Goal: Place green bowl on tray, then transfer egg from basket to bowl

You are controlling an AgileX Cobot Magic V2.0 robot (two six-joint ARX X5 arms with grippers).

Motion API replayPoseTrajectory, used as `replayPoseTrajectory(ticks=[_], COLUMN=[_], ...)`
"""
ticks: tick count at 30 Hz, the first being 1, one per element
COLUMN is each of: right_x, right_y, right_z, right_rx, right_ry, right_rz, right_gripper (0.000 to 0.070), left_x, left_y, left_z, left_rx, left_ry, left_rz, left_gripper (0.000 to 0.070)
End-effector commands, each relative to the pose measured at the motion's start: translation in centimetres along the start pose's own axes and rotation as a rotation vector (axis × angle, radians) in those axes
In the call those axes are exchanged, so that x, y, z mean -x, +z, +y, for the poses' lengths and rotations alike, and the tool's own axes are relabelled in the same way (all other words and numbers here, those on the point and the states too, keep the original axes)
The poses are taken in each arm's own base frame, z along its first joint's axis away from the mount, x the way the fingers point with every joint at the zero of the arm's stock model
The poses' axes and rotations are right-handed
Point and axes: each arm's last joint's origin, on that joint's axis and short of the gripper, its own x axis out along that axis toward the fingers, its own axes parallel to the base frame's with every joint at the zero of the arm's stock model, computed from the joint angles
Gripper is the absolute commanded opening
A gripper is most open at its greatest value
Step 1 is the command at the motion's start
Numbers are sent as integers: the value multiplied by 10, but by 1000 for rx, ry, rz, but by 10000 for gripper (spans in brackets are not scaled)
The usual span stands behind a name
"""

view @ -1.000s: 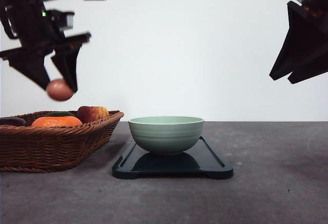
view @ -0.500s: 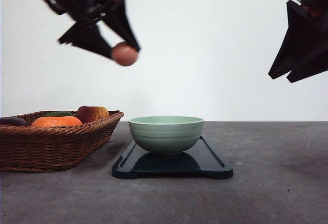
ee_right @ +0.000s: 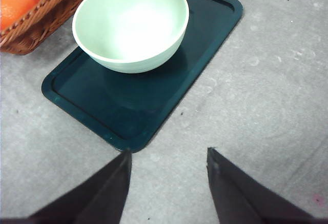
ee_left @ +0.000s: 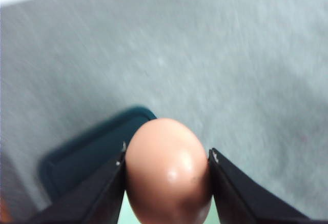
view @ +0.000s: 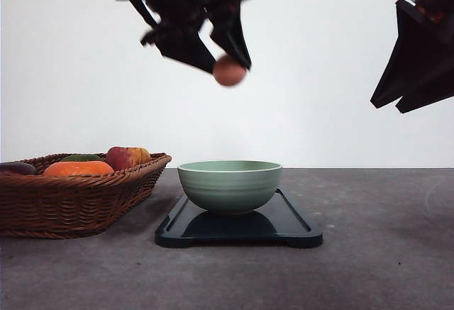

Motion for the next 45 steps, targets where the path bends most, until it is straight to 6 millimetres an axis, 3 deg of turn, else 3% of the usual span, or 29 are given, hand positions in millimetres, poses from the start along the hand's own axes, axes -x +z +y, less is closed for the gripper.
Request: replayPoseTrajectory(ticks=[1, 12, 20, 41, 43, 45], right_x=[0, 0, 0, 0, 0, 0], right_y=[1, 1, 1, 1, 1, 1], right_z=[1, 1, 1, 1, 1, 1], right_rx=[11, 11, 11, 11, 11, 11], right_ry=[5, 5, 5, 5, 5, 5], right_rz=[-6, -5, -5, -5, -5, -5], right_gripper=[288, 288, 288, 288, 288, 288], left_x=[-14, -63, -87, -98, -98, -98], left_y=[-2, -38, -60, -72, -72, -72], left_z=[-3, 1, 5, 6, 6, 6], left_rx=[-15, -7, -1, 2, 3, 4], left_ry=[-5, 3, 8, 10, 11, 11], left_rz=[20, 173, 256, 297, 300, 302], left_gripper=[223, 223, 224, 232, 248, 322])
